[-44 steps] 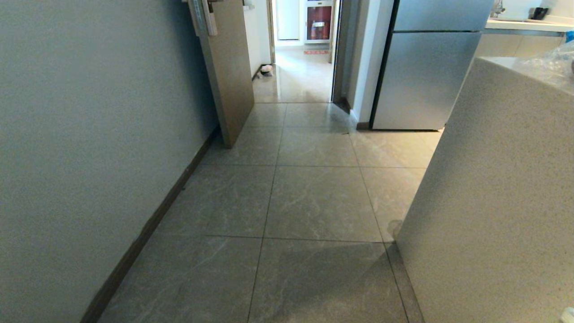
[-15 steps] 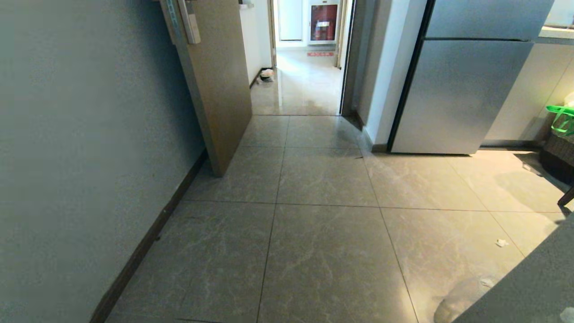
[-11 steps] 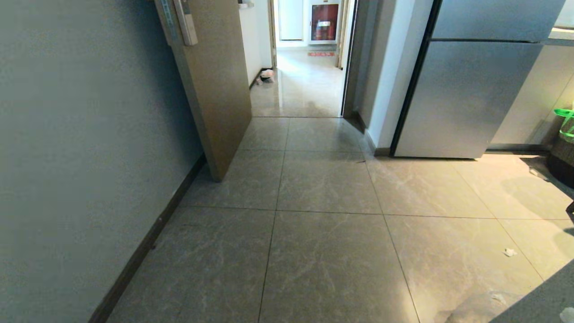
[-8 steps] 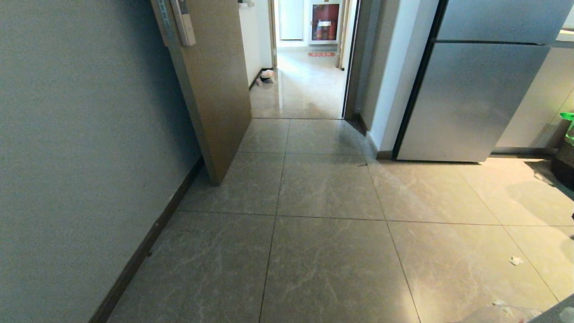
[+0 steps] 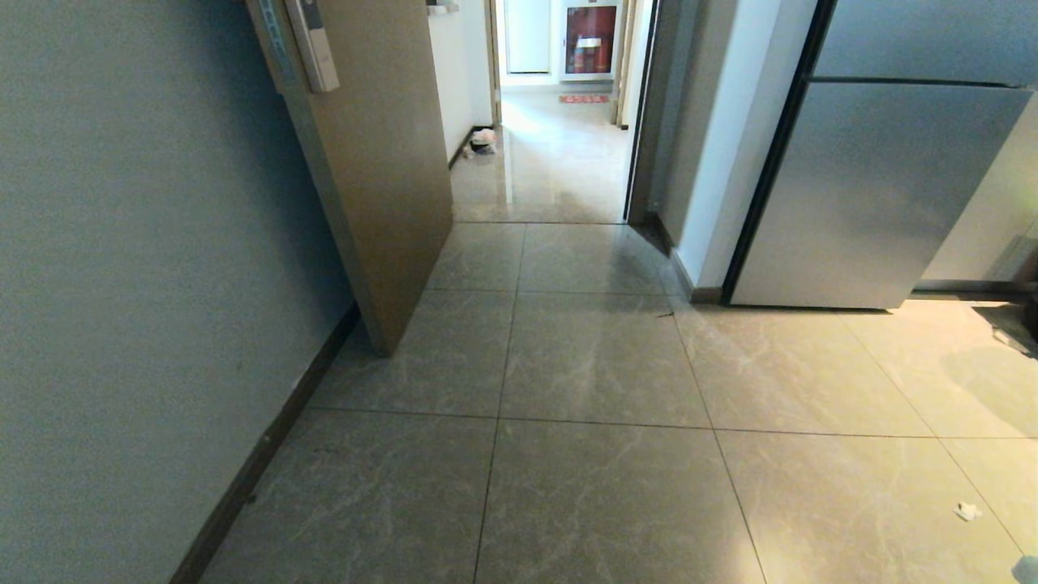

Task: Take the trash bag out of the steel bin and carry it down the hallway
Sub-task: Put the trash bag at the door

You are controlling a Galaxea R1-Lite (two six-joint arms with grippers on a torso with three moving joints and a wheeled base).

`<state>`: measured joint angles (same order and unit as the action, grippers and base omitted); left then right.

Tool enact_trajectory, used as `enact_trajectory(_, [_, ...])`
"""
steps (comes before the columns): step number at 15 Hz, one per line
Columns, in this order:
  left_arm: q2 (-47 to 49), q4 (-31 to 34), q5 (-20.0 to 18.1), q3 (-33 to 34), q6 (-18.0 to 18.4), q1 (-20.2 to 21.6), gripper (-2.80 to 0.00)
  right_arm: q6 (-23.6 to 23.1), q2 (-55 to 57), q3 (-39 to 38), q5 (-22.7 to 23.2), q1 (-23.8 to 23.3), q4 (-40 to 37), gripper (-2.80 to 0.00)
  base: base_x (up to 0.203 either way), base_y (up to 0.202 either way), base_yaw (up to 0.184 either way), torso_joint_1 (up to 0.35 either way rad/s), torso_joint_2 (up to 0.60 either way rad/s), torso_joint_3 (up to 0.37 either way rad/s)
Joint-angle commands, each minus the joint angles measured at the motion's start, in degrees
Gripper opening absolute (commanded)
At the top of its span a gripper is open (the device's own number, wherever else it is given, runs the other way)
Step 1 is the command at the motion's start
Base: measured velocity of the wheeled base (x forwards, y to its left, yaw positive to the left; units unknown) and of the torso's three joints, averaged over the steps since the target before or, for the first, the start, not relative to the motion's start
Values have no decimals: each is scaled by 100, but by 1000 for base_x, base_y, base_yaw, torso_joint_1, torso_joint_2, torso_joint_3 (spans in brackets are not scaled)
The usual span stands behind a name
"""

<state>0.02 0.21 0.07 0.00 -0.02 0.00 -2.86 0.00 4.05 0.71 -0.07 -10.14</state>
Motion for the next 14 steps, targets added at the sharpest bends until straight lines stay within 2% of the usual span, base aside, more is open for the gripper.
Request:
enact_trajectory(1, [-2,-3,1,0,-6,0,-280,-4,9,0,0,-1,-5,-280,191,0,1,2,-2,2])
enact_trajectory(14, [-2,-3,1,0,-15,0,-280,-12,9,0,0,-1,-5,-280,191,0,1,2,2,2])
